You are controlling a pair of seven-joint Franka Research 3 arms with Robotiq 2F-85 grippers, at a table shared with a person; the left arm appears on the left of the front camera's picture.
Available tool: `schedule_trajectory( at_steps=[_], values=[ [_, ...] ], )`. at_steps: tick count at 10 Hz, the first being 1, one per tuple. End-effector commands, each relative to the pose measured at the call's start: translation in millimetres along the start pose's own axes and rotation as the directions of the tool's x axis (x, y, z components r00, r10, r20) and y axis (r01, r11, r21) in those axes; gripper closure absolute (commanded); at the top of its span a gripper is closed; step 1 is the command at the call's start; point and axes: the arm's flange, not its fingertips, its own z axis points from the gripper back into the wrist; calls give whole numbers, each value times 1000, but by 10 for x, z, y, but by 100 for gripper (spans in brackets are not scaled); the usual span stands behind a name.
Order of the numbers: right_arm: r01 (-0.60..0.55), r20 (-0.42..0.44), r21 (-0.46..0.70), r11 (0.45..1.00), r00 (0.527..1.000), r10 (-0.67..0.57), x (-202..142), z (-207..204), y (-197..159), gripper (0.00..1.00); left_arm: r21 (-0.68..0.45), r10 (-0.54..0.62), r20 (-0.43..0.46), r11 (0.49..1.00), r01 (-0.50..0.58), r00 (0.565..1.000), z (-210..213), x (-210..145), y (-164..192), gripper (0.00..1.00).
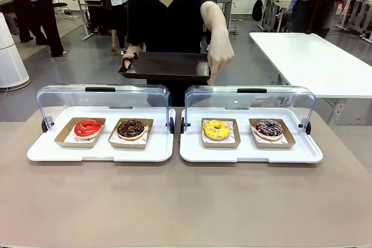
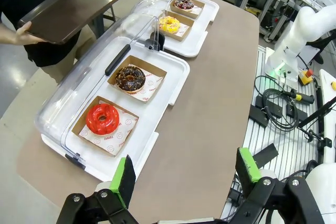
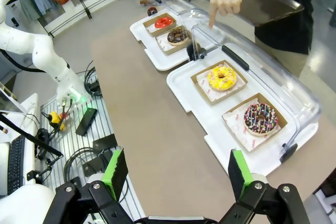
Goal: Provide the desired donut to the person.
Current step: Pick up and lift the Paper togo box containing the Donut pointed at by the person.
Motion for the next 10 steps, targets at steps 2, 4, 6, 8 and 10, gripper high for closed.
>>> schedule_trajectory(
  at_steps=[2, 4, 6, 8, 10],
  values=[
    [-4, 15, 7, 1000, 1000, 4, 2, -1, -14, 0, 0, -1, 10, 1000, 1, 1000, 12, 15, 2, 0],
    [-4, 15, 7, 1000, 1000, 4, 2, -1, -14, 0, 0, -1, 10, 1000, 1, 1000, 12, 15, 2, 0],
    [-4, 15, 7, 1000, 1000, 4, 2, -1, -14, 0, 0, -1, 10, 1000, 1, 1000, 12, 15, 2, 0],
    [-4, 15, 7, 1000, 1000, 4, 2, -1, -14, 0, 0, -1, 10, 1000, 1, 1000, 12, 15, 2, 0],
    [-4, 15, 7, 1000, 1000, 4, 2, -1, -14, 0, -5, -1, 49, 1000, 1, 999, 50, -13, 17, 0]
  ],
)
